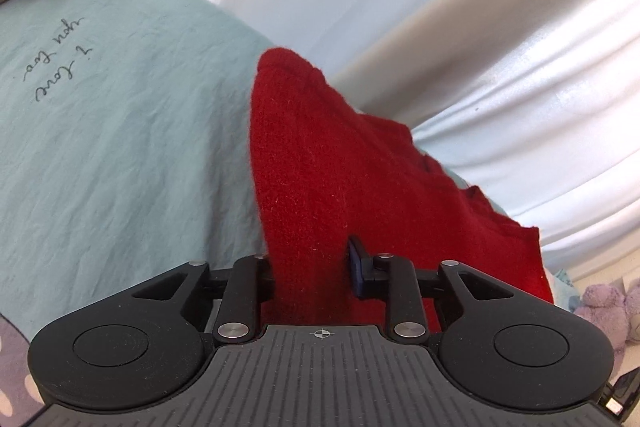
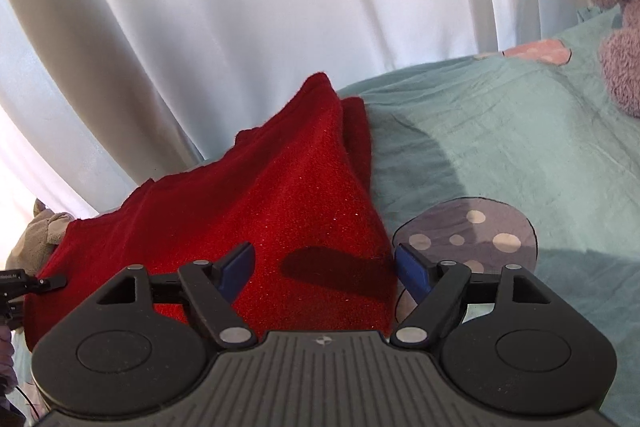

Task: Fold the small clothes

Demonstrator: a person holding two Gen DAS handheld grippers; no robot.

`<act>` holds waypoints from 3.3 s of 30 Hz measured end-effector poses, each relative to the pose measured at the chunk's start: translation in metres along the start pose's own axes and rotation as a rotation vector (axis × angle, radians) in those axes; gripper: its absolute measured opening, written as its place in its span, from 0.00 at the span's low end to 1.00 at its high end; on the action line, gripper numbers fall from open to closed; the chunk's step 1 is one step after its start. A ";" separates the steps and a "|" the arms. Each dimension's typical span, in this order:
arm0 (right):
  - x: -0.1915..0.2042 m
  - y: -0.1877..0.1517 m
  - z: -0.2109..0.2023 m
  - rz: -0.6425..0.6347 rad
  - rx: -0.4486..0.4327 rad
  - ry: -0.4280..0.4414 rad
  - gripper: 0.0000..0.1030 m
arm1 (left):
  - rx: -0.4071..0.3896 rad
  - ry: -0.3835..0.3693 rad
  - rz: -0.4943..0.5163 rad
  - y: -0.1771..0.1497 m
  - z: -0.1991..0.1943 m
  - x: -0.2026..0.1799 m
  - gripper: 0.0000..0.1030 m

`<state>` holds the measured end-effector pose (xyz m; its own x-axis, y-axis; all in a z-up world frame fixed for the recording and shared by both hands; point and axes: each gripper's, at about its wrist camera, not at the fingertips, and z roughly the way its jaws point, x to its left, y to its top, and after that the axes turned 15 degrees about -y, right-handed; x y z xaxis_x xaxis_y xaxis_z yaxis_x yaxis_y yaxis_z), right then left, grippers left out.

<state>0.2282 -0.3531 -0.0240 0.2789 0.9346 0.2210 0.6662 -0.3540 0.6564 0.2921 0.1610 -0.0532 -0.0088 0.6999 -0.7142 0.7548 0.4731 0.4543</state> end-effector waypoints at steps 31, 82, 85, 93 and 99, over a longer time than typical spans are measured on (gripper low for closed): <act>0.012 0.015 0.027 -0.097 0.071 0.025 0.56 | 0.028 -0.020 -0.030 -0.002 -0.012 0.002 0.33; 0.206 -0.096 0.003 -0.753 -0.302 0.055 0.19 | 0.007 -0.118 0.023 0.008 -0.009 -0.083 0.28; 0.194 -0.076 0.000 -0.637 -0.225 0.117 0.19 | 0.021 -0.135 0.073 0.009 -0.004 -0.119 0.28; 0.129 -0.042 -0.027 -0.372 -0.224 0.146 0.21 | 0.115 -0.133 0.309 -0.033 0.068 -0.212 0.30; 0.075 -0.021 -0.028 -0.225 -0.190 0.075 0.26 | 0.214 -0.118 0.449 -0.094 0.129 -0.219 0.59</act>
<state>0.2159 -0.2744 -0.0008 0.0822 0.9913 0.1032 0.5624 -0.1317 0.8163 0.3077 -0.1060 -0.0078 0.4120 0.7383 -0.5340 0.7846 0.0106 0.6200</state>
